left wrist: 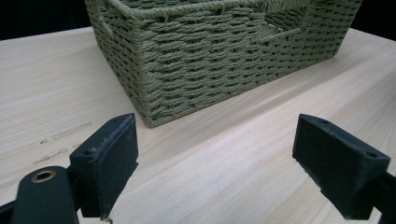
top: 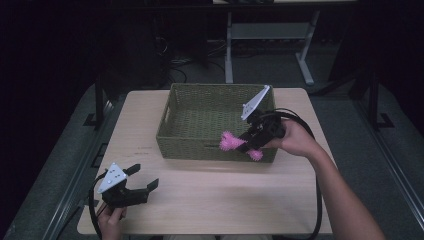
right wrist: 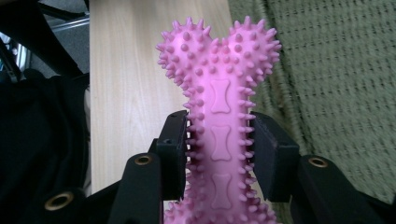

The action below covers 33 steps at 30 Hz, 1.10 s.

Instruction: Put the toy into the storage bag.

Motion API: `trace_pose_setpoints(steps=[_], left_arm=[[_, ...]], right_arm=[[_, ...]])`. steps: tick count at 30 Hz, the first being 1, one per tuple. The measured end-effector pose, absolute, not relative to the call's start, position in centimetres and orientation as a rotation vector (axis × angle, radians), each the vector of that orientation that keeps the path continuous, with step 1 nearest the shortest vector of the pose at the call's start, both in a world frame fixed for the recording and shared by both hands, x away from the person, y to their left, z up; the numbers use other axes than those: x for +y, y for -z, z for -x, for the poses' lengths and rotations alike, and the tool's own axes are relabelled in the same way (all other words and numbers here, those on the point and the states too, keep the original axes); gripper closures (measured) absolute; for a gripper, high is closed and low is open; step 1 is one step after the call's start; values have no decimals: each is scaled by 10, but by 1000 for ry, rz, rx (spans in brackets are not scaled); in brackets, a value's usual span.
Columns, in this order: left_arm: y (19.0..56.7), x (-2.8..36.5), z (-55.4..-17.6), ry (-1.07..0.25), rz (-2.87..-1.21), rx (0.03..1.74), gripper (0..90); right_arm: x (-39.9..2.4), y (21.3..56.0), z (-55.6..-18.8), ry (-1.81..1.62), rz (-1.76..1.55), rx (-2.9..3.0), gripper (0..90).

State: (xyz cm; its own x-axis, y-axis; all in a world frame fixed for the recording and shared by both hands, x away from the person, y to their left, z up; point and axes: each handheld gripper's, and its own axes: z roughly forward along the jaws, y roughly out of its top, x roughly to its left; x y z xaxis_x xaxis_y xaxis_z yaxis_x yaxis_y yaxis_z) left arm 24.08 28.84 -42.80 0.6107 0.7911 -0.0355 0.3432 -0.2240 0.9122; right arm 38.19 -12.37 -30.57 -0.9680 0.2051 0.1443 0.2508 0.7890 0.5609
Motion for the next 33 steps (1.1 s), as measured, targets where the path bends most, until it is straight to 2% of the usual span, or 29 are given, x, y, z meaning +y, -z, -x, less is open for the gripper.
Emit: trace_pose_setpoints(steps=[33], left_arm=[[428,287,-241,-544,-1821,906,139]], right_arm=[[-119,292,-433,907,449,-2874,584]])
